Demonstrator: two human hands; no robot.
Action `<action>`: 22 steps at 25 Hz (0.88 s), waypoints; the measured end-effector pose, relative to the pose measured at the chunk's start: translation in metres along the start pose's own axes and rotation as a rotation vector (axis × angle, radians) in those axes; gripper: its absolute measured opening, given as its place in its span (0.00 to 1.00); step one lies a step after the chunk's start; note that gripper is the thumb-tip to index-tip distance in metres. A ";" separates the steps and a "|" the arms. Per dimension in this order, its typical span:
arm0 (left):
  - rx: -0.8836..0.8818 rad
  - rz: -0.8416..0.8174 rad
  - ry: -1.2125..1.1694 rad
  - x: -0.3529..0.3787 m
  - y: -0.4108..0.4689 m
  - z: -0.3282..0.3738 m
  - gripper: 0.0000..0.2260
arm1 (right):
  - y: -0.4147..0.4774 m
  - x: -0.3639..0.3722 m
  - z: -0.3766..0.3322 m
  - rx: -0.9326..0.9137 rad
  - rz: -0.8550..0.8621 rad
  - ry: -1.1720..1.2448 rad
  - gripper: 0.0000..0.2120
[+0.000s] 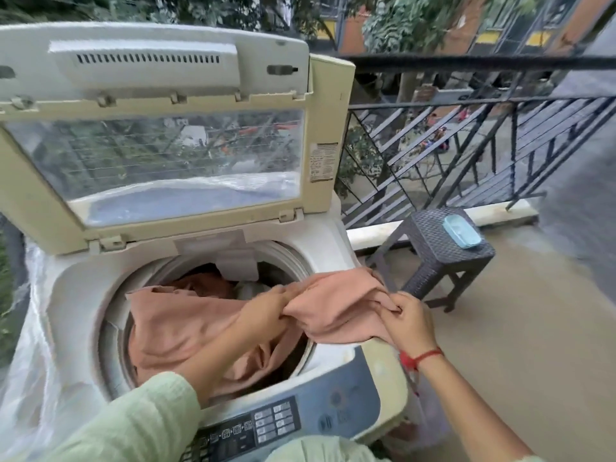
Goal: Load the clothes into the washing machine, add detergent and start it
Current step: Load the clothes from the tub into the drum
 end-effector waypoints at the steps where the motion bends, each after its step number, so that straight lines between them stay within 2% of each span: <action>1: -0.021 0.091 -0.007 -0.028 -0.007 0.002 0.26 | 0.002 -0.011 -0.022 -0.068 0.030 -0.045 0.19; 4: -0.043 0.434 -0.051 -0.140 -0.043 0.010 0.13 | 0.016 -0.061 -0.120 -0.348 0.230 -0.042 0.18; 7: -0.048 0.851 -0.156 -0.252 -0.110 -0.011 0.15 | 0.022 -0.092 -0.237 -0.705 0.429 0.039 0.08; 9: -0.141 1.086 -0.076 -0.291 -0.154 -0.044 0.16 | 0.024 -0.068 -0.287 -0.814 0.434 0.240 0.03; 11: -0.338 1.180 0.068 -0.299 -0.178 -0.087 0.16 | 0.030 -0.012 -0.316 -0.801 0.291 0.288 0.07; 12: -0.438 1.124 0.167 -0.291 -0.177 -0.108 0.17 | 0.035 0.032 -0.319 -0.753 0.085 0.224 0.11; 13: -0.541 0.970 0.259 -0.273 -0.167 -0.130 0.19 | 0.035 0.090 -0.306 -0.695 -0.244 0.088 0.15; 15: -0.757 0.370 0.395 -0.202 -0.139 -0.173 0.25 | -0.010 0.190 -0.242 -0.653 -1.026 -0.315 0.15; 16: -0.785 0.081 0.433 -0.161 -0.132 -0.182 0.31 | -0.039 0.210 -0.208 -0.643 -1.305 -0.367 0.10; 17: -0.740 -0.077 0.429 -0.130 -0.123 -0.179 0.36 | -0.052 0.214 -0.189 -0.630 -1.389 -0.241 0.08; 18: -0.653 -0.104 0.399 -0.111 -0.108 -0.167 0.39 | -0.043 0.203 -0.180 -0.582 -1.303 -0.042 0.10; 19: -0.570 -0.069 0.352 -0.102 -0.090 -0.151 0.43 | -0.016 0.182 -0.170 -0.492 -1.095 0.157 0.16; 20: -0.495 -0.030 0.324 -0.094 -0.071 -0.131 0.48 | 0.021 0.147 -0.152 -0.432 -0.799 0.251 0.23; 21: -0.421 -0.016 0.319 -0.083 -0.051 -0.109 0.54 | 0.051 0.110 -0.125 -0.370 -0.556 0.229 0.31; 22: -0.348 -0.015 0.333 -0.069 -0.032 -0.085 0.58 | 0.071 0.075 -0.095 -0.291 -0.420 0.128 0.40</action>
Point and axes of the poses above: each hand's wrist, its own y-axis towards the middle knuckle, its own x-axis out of the palm, z = x × y, the point moved 10 cm from there along y, towards the middle knuckle, and after that the axes turned 13 degrees about -x, right-handed, at the moved point
